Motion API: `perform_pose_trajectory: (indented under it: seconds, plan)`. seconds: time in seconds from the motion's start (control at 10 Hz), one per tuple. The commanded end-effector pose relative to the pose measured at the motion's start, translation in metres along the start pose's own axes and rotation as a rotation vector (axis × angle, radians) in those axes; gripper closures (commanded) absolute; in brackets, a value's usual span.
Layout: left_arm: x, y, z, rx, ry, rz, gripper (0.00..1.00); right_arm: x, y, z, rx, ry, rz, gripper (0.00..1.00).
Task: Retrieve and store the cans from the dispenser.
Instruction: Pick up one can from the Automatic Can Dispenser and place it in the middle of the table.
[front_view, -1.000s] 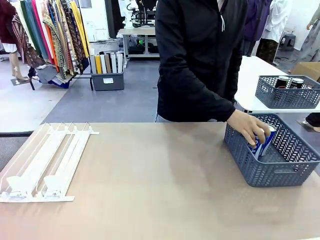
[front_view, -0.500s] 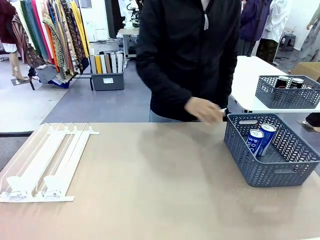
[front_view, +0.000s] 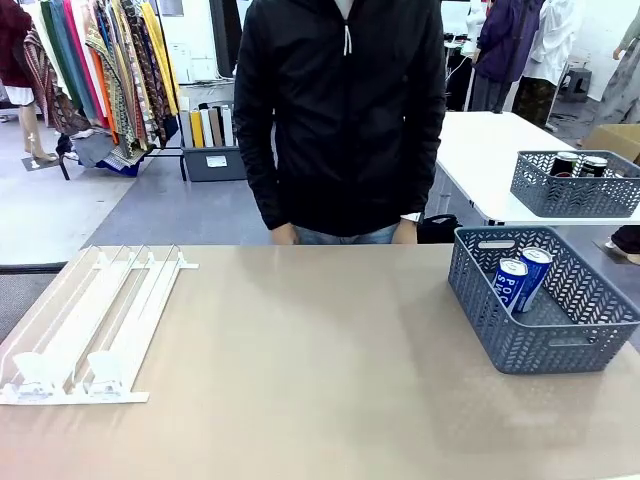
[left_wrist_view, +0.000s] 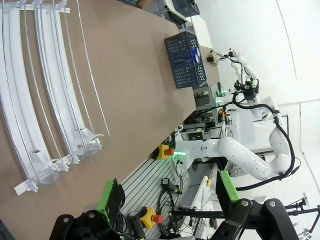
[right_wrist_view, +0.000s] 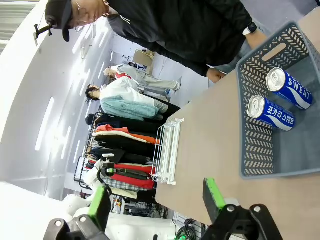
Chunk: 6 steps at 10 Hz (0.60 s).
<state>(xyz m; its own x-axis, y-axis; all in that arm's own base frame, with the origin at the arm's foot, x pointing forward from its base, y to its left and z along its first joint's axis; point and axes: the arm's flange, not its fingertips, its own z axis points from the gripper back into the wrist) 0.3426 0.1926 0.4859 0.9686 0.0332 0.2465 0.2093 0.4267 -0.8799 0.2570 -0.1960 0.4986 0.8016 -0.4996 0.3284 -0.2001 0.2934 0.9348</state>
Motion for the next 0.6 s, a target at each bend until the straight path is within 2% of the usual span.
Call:
perform_pose_trajectory:
  seconds: [0.0,0.5]
  plan:
    - [-0.0011,-0.0021,0.0009,-0.006,0.005,0.004,0.0,0.0026,0.0012,-0.003,0.032,-0.018,0.026,0.0]
    - [-0.0011,-0.0021,0.0009,-0.006,0.005,0.004,0.0,0.0026,0.0012,-0.003,0.032,-0.018,0.026,0.0]
